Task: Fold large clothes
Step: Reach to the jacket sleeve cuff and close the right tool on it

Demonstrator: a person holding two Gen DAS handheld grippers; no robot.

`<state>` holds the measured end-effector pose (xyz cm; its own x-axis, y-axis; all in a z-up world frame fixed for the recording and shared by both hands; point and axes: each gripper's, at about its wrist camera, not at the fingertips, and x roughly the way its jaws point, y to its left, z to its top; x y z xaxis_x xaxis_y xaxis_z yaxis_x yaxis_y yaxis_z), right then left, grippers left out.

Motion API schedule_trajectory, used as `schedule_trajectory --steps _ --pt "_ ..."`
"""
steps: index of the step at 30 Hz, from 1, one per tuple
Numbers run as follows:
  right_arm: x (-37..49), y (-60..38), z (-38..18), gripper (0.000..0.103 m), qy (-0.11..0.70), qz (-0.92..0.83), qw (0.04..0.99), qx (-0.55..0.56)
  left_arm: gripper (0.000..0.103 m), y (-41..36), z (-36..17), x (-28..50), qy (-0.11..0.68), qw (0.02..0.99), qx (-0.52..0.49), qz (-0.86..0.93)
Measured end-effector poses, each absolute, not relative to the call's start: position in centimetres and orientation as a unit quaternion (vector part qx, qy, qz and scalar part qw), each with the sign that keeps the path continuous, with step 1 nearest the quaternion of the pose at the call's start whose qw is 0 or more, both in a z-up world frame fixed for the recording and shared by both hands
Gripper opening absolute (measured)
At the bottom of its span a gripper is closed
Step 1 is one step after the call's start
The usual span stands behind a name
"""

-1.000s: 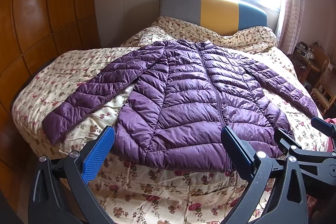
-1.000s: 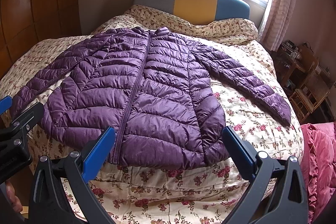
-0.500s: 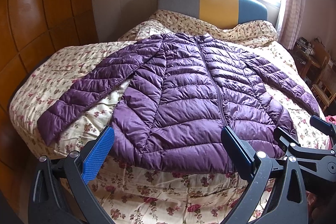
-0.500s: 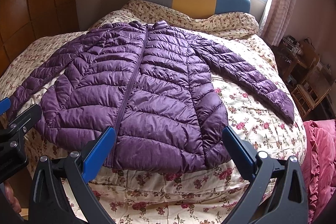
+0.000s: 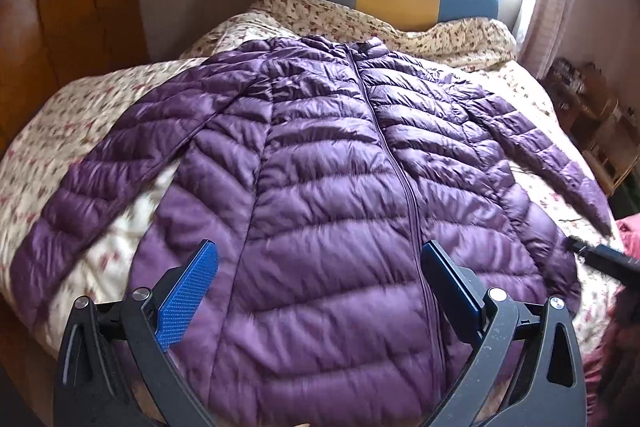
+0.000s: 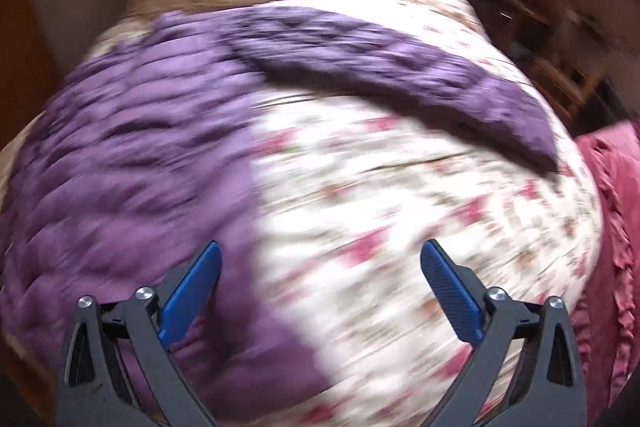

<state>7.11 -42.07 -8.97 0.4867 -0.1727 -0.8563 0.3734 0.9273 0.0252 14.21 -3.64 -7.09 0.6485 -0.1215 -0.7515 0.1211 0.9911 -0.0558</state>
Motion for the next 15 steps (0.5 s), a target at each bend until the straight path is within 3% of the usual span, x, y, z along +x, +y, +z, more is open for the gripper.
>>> schedule_trajectory --steps 9,15 --pt "9.6 -59.3 -10.0 0.079 0.481 -0.331 0.799 0.143 0.1 -5.7 -9.0 21.4 0.414 0.906 0.009 -0.09" --pt "10.9 -65.8 -11.5 0.078 0.491 -0.401 0.754 0.174 0.1 -6.6 -9.9 25.0 0.414 0.906 0.014 -0.085"
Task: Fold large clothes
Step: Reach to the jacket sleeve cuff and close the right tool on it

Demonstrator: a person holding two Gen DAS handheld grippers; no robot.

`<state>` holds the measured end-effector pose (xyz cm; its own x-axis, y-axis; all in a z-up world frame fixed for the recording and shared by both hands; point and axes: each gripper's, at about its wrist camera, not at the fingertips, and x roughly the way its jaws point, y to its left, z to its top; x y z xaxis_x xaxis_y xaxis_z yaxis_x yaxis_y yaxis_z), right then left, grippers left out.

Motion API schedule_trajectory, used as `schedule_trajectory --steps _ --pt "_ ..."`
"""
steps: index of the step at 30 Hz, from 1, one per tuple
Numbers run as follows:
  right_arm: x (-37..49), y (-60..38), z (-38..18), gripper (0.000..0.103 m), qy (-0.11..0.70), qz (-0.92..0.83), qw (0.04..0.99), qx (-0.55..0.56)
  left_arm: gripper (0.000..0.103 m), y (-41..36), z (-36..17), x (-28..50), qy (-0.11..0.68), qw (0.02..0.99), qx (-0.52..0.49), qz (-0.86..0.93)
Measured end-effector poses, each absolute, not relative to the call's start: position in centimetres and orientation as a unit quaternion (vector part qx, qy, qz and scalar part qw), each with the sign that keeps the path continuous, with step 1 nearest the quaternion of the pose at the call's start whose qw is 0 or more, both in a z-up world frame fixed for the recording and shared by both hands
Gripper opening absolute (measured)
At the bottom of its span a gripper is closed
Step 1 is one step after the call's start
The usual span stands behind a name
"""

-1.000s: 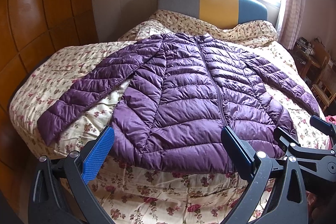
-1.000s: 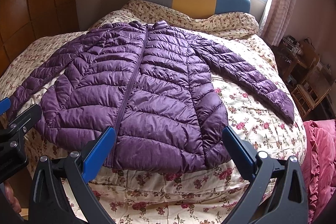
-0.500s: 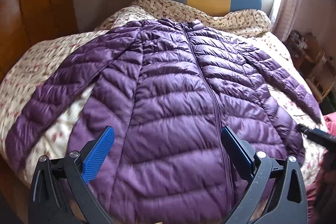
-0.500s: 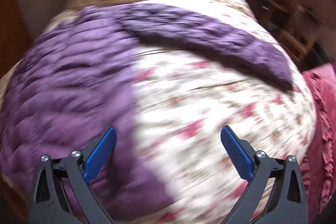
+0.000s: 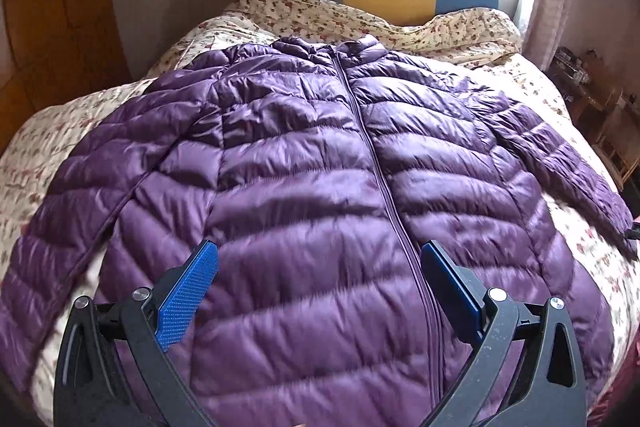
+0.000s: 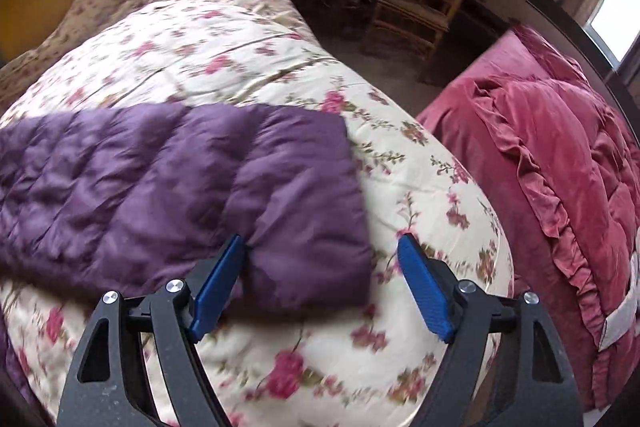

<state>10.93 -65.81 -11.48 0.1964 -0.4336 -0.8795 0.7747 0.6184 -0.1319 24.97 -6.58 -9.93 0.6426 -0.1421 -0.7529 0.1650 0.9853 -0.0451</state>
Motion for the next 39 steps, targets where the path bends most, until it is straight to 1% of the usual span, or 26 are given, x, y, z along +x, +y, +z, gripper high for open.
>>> schedule_trajectory --steps 4,8,10,11,12,13,14,15,17,22,30,39 --pt "11.2 -66.5 -12.4 0.079 0.503 -0.401 0.741 0.19 0.1 -7.1 -10.5 27.5 0.415 0.906 0.023 -0.082" --pt "11.8 -66.9 -13.2 0.081 0.491 -0.402 0.739 0.227 0.1 -6.8 -11.1 29.4 0.414 0.907 0.028 -0.071" --pt "11.9 -67.0 -13.3 0.077 0.489 -0.402 0.738 0.234 0.1 -6.6 -11.3 30.1 0.416 0.906 0.03 -0.067" --pt "12.1 -66.8 -13.2 0.069 0.487 -0.396 0.742 0.233 0.1 -6.5 -11.4 30.4 0.419 0.905 0.028 -0.067" --pt "12.4 -66.6 -13.0 0.055 0.488 -0.389 0.746 0.23 0.1 -6.3 -11.6 30.7 0.419 0.905 0.03 -0.061" --pt "12.8 -66.4 -12.8 0.045 0.487 -0.381 0.753 0.227 0.1 -6.2 -11.7 30.9 0.42 0.905 0.031 -0.06" --pt "13.2 -66.1 -12.7 0.03 0.489 -0.372 0.757 0.223 0.1 -6.0 -11.8 31.1 0.421 0.904 0.03 -0.061" --pt "13.8 -65.6 -12.5 0.019 0.491 -0.37 0.759 0.214 0.1 -5.9 -11.9 31.1 0.422 0.904 0.028 -0.063" --pt "14.7 -64.8 -12.2 0.012 0.492 -0.366 0.764 0.201 0.1 -5.4 -12.1 31.3 0.425 0.902 0.025 -0.064" --pt "17.0 -62.1 -10.5 0.008 0.478 -0.354 0.789 0.154 0.1 -4.3 -12.2 31.3 0.426 0.902 0.012 -0.067" --pt "23.2 -54.9 -6.9 0.008 0.447 -0.308 0.837 0.071 0.1 -3.7 -11.6 32.2 0.421 0.905 0.009 -0.066" --pt "29.6 -46.1 -4.3 0.008 0.419 -0.236 0.877 0.014 0.1 -2.8 -11.6 33.8 0.425 0.902 -0.001 -0.069"
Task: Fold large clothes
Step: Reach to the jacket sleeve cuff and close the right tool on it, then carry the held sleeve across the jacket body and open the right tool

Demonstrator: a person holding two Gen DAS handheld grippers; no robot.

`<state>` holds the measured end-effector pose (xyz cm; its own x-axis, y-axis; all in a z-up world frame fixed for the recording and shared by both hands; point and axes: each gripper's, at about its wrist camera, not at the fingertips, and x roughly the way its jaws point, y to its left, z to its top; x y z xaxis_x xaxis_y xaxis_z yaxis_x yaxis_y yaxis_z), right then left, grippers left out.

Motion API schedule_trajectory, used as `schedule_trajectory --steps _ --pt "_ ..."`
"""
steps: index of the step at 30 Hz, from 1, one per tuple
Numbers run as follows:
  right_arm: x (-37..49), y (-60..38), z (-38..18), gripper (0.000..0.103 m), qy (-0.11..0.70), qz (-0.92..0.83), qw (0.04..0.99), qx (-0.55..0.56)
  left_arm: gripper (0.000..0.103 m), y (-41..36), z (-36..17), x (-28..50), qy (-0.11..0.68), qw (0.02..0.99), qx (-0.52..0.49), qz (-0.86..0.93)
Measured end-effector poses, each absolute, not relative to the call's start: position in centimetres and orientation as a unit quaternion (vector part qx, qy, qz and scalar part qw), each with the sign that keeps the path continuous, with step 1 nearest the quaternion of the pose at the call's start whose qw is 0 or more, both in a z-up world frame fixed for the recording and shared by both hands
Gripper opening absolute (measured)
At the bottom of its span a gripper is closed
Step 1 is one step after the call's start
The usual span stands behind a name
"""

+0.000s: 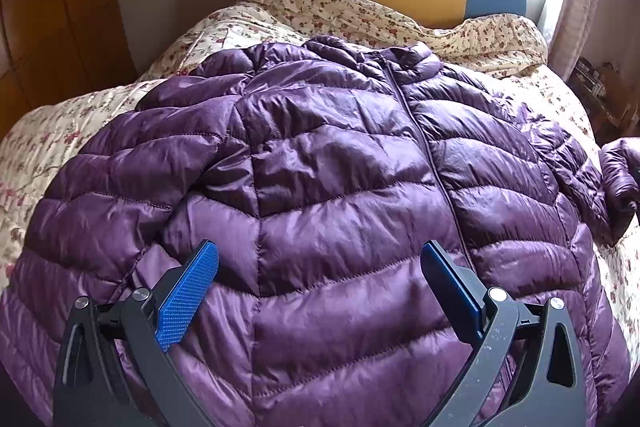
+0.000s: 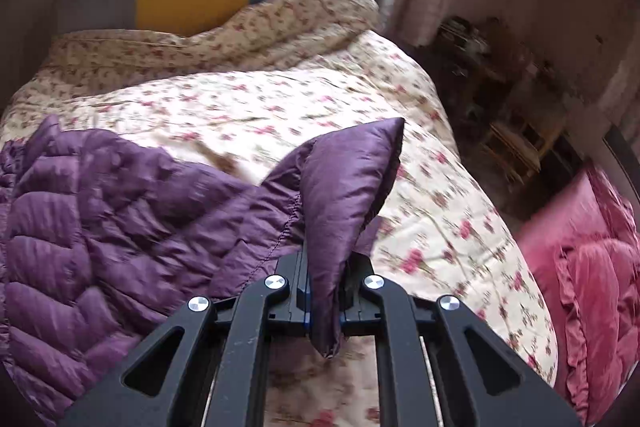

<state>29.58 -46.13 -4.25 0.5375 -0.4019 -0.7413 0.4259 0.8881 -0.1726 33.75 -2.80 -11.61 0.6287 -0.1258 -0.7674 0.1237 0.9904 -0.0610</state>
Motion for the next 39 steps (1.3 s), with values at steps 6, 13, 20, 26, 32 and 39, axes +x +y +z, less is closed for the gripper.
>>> schedule_trajectory --steps 6,13,20,26,32,39 --pt "33.0 -39.7 -4.3 0.007 0.416 -0.188 0.89 -0.013 0.1 -2.4 -11.7 34.9 0.427 0.902 -0.004 -0.059" --pt "35.6 -33.9 -5.3 0.007 0.419 -0.14 0.897 -0.038 0.098 -1.8 -11.9 36.3 0.431 0.9 -0.014 -0.067" --pt "37.1 -28.5 -6.5 0.007 0.422 -0.09 0.9 -0.063 0.094 -0.1 -12.7 36.9 0.439 0.894 -0.041 -0.074" --pt "38.4 -22.8 -7.6 0.007 0.424 -0.021 0.901 -0.085 0.087 1.4 -12.9 37.1 0.441 0.892 -0.057 -0.079" --pt "39.0 -15.3 -8.4 0.007 0.428 0.086 0.893 -0.108 0.08 3.1 -12.9 37.0 0.44 0.891 -0.082 -0.075" --pt "38.0 -10.4 -10.3 0.021 0.441 0.147 0.874 -0.14 0.076 4.1 -12.6 36.5 0.438 0.89 -0.096 -0.081"
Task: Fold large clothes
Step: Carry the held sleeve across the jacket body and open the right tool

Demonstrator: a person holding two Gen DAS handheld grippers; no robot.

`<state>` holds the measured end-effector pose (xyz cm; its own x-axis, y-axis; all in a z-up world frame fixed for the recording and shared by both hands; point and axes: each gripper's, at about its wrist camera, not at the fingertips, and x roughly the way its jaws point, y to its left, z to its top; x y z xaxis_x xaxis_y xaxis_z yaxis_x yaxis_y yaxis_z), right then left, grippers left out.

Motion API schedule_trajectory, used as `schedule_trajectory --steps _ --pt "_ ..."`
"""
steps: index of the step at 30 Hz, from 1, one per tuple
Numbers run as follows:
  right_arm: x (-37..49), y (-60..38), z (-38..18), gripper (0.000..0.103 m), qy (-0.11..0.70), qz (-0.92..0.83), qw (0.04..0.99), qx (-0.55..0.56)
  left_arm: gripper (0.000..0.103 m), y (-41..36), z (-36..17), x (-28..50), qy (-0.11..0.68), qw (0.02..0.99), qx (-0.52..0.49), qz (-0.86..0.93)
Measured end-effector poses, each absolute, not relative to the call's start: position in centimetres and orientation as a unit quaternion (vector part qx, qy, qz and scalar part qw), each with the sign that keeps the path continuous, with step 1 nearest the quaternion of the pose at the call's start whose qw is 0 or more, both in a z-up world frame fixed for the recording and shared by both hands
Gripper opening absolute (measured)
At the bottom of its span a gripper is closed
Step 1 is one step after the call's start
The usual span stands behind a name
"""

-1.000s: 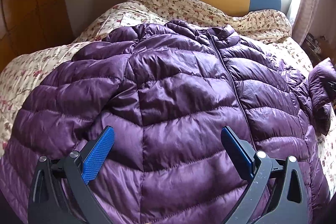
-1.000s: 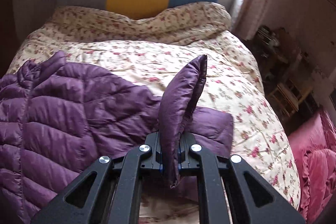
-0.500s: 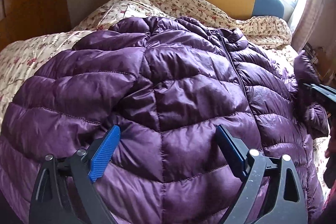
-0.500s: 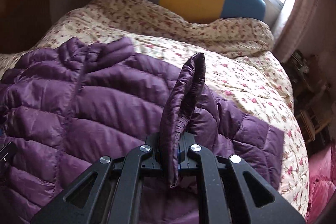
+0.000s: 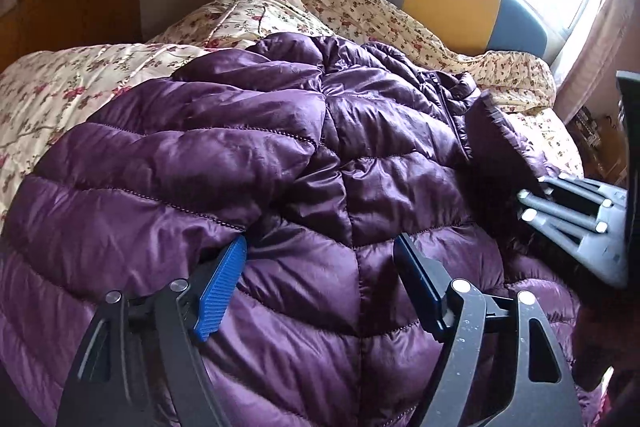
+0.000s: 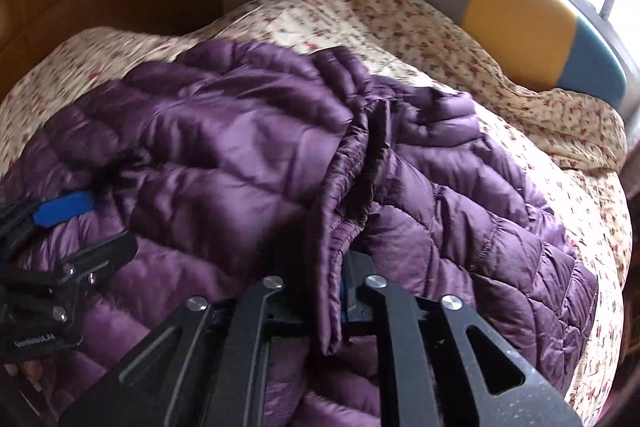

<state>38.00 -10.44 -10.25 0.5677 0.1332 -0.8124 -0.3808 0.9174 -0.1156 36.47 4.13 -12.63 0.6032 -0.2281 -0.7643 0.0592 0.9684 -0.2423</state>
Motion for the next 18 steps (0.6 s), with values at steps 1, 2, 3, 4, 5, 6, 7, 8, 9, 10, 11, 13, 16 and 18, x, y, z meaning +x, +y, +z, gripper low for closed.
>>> schedule_trajectory --steps 1,2,3,4,5,6,7,8,9,10,11,13,16,18 --pt "37.6 -10.2 -10.5 0.025 0.441 0.149 0.873 -0.144 0.076 4.2 -12.5 36.4 0.437 0.89 -0.098 -0.082" --pt "37.3 -10.1 -10.5 0.034 0.438 0.15 0.874 -0.146 0.076 4.2 -12.4 36.4 0.437 0.89 -0.099 -0.082" --pt "37.0 -10.3 -10.5 0.039 0.434 0.149 0.876 -0.148 0.076 4.4 -12.3 36.2 0.436 0.89 -0.102 -0.083" --pt "36.6 -10.3 -10.6 0.041 0.433 0.148 0.876 -0.149 0.076 4.5 -12.2 36.1 0.436 0.89 -0.105 -0.084" --pt "36.3 -10.2 -10.5 0.046 0.433 0.146 0.877 -0.15 0.076 4.5 -12.1 36.0 0.435 0.89 -0.109 -0.085" --pt "35.9 -10.2 -10.5 0.051 0.429 0.143 0.879 -0.154 0.076 4.5 -11.9 35.9 0.434 0.89 -0.11 -0.084" --pt "35.6 -10.5 -10.3 0.053 0.425 0.14 0.88 -0.157 0.076 4.5 -11.7 35.8 0.432 0.891 -0.111 -0.086" --pt "35.2 -10.9 -10.0 0.059 0.421 0.135 0.883 -0.161 0.076 4.3 -11.4 35.7 0.431 0.891 -0.113 -0.089" --pt "34.8 -11.3 -9.7 0.066 0.417 0.132 0.885 -0.161 0.076 4.2 -11.2 35.7 0.429 0.891 -0.114 -0.091" --pt "34.5 -11.7 -9.4 0.069 0.413 0.128 0.887 -0.161 0.076 4.0 -11.0 35.7 0.429 0.891 -0.115 -0.092" --pt "34.1 -12.1 -9.0 0.074 0.409 0.125 0.89 -0.161 0.076 3.7 -10.7 35.7 0.427 0.891 -0.117 -0.097" --pt "33.4 -13.0 -8.5 0.082 0.404 0.115 0.893 -0.159 0.076 3.1 -10.3 35.8 0.425 0.892 -0.116 -0.102" --pt "32.8 -14.4 -8.1 0.09 0.403 0.103 0.895 -0.16 0.076 2.1 -9.8 36.1 0.423 0.891 -0.12 -0.113" --pt "32.4 -16.0 -8.1 0.091 0.405 0.087 0.897 -0.151 0.076 1.2 -9.6 36.4 0.425 0.89 -0.118 -0.12"
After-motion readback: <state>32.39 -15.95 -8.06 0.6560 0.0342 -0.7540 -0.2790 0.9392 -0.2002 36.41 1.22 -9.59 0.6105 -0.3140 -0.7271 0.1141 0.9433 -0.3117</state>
